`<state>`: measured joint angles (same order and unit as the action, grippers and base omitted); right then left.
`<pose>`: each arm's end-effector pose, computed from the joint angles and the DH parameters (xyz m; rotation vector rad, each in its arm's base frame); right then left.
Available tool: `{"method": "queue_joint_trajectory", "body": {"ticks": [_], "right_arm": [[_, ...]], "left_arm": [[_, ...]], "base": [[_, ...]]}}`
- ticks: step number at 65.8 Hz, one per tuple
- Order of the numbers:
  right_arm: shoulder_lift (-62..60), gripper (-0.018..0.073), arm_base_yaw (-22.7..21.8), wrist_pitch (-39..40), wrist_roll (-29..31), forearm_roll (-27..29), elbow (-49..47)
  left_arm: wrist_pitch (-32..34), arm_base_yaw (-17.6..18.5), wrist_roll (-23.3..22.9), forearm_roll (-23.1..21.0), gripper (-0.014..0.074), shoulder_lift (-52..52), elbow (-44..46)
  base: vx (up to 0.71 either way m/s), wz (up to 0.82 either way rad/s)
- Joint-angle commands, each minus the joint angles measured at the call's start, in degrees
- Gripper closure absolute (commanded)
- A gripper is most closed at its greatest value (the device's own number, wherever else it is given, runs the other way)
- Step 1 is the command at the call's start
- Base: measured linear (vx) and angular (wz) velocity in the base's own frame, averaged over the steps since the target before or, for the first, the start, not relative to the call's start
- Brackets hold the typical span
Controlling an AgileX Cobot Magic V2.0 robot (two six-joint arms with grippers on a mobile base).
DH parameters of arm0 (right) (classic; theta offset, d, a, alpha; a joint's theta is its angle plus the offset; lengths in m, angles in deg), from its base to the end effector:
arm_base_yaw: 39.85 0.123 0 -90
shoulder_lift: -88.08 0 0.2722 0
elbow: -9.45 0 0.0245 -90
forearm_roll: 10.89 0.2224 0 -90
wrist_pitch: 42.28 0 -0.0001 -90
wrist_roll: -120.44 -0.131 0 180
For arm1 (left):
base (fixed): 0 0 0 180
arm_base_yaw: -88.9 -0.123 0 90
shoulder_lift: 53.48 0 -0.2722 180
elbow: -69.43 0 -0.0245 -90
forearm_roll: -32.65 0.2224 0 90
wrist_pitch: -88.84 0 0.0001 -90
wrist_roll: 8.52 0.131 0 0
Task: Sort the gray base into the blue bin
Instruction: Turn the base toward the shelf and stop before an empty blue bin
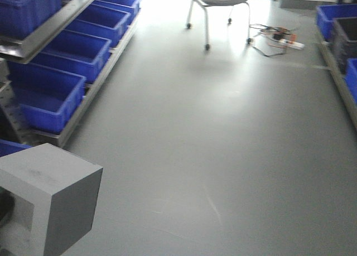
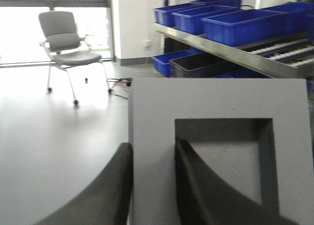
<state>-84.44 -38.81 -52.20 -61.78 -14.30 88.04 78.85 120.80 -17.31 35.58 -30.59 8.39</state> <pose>0.0806 0.0001 0.1844 -0.0241 1.6749 -0.0099 0.0842 -0.0511 0.2677 0.3672 1.6213 -0.4960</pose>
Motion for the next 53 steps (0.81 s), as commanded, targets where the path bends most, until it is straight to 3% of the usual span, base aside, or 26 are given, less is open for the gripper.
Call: {"method": "queue_joint_trajectory", "body": {"ticks": [1, 53], "right_arm": [[-0.7, 0.0568, -0.3, 4.2, 0.3, -0.4, 0.8], [-0.7, 0.0568, -0.3, 4.2, 0.3, -0.4, 0.8]], "left_arm": [[6.4, 0.3, -0.4, -0.2, 0.0602, 0.3, 1.9], [6.4, 0.3, -0.4, -0.2, 0.0602, 0.3, 1.9]], "base": [[0.35, 0.57], [0.26, 0.71]]}}
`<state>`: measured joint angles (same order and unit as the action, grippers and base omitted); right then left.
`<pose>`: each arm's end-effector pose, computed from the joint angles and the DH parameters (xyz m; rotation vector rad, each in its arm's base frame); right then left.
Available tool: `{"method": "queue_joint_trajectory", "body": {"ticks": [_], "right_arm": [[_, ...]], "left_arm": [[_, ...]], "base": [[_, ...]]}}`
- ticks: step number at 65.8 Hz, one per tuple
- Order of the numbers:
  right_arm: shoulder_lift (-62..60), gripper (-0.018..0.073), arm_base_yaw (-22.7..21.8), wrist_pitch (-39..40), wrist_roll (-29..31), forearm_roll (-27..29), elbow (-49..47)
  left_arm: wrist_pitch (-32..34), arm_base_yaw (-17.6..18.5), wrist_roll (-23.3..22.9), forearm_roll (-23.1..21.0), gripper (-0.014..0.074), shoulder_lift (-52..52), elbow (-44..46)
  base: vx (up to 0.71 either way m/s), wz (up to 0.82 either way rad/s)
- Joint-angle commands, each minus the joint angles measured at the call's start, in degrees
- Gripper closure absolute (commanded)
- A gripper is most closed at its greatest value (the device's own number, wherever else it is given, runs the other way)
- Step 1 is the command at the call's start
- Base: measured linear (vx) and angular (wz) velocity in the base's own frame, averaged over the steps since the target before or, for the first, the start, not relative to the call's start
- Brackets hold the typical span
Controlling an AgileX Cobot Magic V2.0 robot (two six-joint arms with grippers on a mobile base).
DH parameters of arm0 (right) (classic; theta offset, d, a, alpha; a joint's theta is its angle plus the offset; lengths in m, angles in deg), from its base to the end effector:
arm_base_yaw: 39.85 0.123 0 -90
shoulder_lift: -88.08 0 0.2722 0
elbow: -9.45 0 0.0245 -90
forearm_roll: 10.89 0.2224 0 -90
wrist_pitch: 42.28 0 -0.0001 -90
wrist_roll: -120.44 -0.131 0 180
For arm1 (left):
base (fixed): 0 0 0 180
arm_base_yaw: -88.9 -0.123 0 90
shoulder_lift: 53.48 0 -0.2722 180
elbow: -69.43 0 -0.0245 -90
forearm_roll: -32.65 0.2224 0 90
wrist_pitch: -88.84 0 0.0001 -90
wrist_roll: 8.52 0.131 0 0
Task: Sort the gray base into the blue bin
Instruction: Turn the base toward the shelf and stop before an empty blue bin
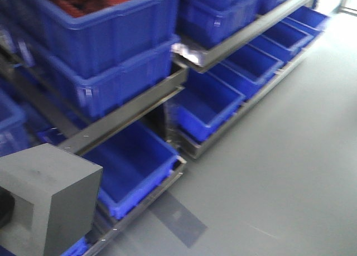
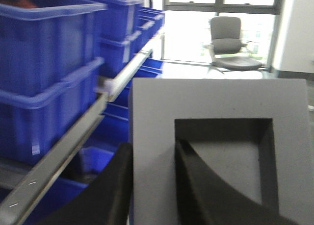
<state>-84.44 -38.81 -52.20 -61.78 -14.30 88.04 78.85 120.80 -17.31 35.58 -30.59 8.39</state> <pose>0.0806 0.0001 0.1844 -0.0241 1.6749 -0.0099 0.0842 -0.0511 0.2677 0.3672 1.6213 -0.4960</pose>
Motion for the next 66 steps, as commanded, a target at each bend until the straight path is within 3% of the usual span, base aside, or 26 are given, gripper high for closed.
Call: {"method": "queue_joint_trajectory", "body": {"ticks": [1, 66], "right_arm": [[-0.7, 0.0568, -0.3, 4.2, 0.3, -0.4, 0.8], [-0.7, 0.0568, -0.3, 4.2, 0.3, -0.4, 0.8]], "left_arm": [[6.4, 0.3, -0.4, -0.2, 0.0602, 0.3, 1.9], [6.4, 0.3, -0.4, -0.2, 0.0602, 0.3, 1.9]], "base": [[0.20, 0.82], [0.17, 0.65]]}}
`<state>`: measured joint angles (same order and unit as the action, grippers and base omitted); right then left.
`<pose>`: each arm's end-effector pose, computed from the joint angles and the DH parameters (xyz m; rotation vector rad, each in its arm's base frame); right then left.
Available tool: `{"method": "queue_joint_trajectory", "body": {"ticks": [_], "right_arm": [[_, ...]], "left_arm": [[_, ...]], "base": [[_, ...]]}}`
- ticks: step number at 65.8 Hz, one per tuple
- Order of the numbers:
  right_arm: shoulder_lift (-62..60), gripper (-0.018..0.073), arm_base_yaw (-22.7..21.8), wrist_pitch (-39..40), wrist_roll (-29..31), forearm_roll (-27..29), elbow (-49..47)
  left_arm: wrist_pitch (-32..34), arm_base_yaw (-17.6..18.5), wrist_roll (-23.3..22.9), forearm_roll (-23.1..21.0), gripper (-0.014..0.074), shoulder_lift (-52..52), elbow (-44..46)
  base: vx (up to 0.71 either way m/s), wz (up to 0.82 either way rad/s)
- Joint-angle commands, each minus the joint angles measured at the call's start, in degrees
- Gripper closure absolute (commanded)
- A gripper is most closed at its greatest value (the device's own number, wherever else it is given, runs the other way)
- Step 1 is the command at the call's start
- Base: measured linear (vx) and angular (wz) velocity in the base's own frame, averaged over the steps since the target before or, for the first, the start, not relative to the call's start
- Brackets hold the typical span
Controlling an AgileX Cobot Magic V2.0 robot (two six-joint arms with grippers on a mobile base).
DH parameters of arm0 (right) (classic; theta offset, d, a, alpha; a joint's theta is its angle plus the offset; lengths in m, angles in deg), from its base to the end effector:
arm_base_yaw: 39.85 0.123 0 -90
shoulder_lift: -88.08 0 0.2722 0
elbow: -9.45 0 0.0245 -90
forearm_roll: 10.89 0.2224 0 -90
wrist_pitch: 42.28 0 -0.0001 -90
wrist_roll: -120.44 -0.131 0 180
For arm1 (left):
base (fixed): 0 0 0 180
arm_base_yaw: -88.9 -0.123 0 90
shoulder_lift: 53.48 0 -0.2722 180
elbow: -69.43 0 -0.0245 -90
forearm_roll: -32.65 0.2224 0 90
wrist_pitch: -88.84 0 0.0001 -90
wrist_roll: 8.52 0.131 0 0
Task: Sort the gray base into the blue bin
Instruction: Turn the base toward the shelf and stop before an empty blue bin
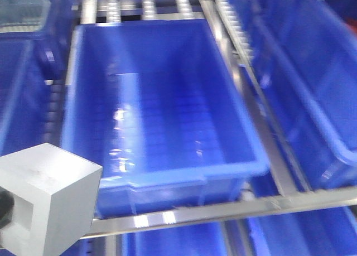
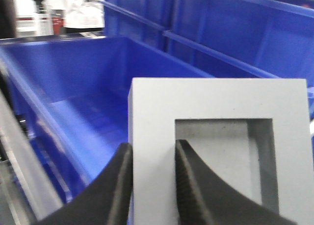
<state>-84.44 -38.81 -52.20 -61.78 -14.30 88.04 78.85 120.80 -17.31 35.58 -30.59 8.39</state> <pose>0.0806 0.0001 0.1844 -0.0241 1.6749 -0.0099 0.0842 -0.0511 0.2677 0.3672 1.6213 -0.4960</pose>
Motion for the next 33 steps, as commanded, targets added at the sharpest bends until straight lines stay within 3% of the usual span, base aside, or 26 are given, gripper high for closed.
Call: {"method": "queue_joint_trajectory", "body": {"ticks": [1, 33], "right_arm": [[-0.7, 0.0568, -0.3, 4.2, 0.3, -0.4, 0.8], [-0.7, 0.0568, -0.3, 4.2, 0.3, -0.4, 0.8]], "left_arm": [[6.4, 0.3, -0.4, -0.2, 0.0602, 0.3, 1.9], [6.4, 0.3, -0.4, -0.2, 0.0602, 0.3, 1.9]], "base": [[0.12, 0.44], [0.09, 0.16]]}}
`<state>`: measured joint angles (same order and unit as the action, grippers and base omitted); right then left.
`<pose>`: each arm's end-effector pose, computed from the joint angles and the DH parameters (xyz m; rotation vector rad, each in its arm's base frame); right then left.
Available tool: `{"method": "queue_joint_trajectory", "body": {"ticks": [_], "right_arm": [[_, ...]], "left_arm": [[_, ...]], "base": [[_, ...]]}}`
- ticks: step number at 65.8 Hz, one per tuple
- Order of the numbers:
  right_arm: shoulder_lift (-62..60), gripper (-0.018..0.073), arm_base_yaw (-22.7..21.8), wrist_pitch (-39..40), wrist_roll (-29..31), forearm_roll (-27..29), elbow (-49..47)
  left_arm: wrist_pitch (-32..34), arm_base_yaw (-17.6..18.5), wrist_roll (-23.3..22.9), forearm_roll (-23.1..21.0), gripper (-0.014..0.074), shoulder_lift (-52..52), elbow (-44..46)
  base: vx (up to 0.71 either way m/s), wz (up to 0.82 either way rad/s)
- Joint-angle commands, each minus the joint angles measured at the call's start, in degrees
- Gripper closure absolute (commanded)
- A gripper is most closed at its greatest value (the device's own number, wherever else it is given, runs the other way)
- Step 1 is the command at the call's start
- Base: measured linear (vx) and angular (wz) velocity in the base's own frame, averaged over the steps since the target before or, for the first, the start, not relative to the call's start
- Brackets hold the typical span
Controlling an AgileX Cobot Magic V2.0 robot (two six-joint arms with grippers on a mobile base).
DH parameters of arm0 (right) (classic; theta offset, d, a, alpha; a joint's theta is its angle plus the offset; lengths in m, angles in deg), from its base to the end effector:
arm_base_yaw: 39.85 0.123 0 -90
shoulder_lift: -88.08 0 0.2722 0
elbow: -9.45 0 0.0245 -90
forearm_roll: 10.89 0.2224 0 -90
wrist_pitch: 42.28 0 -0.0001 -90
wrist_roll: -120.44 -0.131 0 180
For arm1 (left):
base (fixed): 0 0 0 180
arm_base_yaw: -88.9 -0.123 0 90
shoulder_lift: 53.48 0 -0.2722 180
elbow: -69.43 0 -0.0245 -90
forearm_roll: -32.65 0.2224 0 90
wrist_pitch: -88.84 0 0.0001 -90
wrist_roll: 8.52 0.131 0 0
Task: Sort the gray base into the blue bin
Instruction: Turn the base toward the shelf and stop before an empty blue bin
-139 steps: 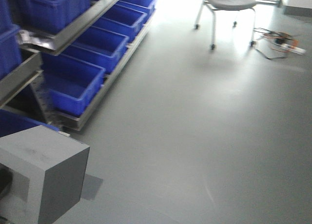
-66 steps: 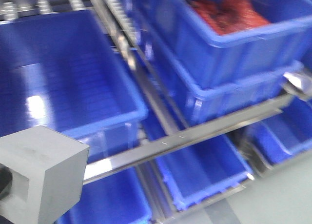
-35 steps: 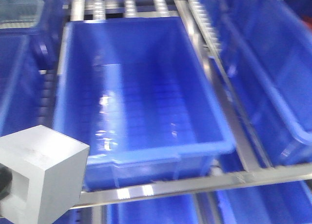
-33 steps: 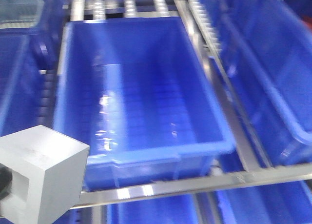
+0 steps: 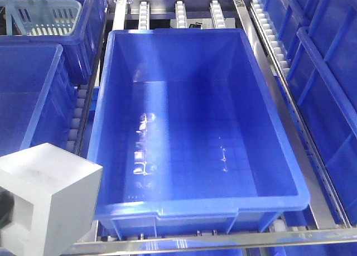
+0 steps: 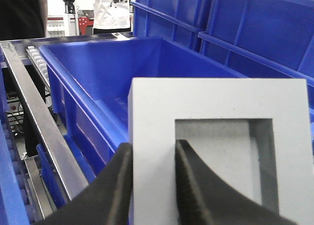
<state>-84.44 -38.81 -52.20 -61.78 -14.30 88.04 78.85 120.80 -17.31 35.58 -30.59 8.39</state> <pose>0.0806 0.0001 0.1844 -0.0241 1.6749 -0.0099 0.0842 -0.0511 0.2677 0.3672 1.6213 -0.4960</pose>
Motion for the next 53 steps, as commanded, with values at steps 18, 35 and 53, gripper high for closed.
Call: {"method": "queue_joint_trajectory", "body": {"ticks": [18, 35, 53], "right_arm": [[-0.7, 0.0568, -0.3, 4.2, 0.3, -0.4, 0.8], [-0.7, 0.0568, -0.3, 4.2, 0.3, -0.4, 0.8], [-0.7, 0.0568, -0.3, 4.2, 0.3, -0.4, 0.8]], "left_arm": [[6.4, 0.3, -0.4, -0.2, 0.0602, 0.3, 1.9], [6.4, 0.3, -0.4, -0.2, 0.0602, 0.3, 1.9], [6.4, 0.3, -0.4, -0.2, 0.0602, 0.3, 1.9]], "base": [[0.08, 0.00], [0.08, 0.00], [0.07, -0.01]]}}
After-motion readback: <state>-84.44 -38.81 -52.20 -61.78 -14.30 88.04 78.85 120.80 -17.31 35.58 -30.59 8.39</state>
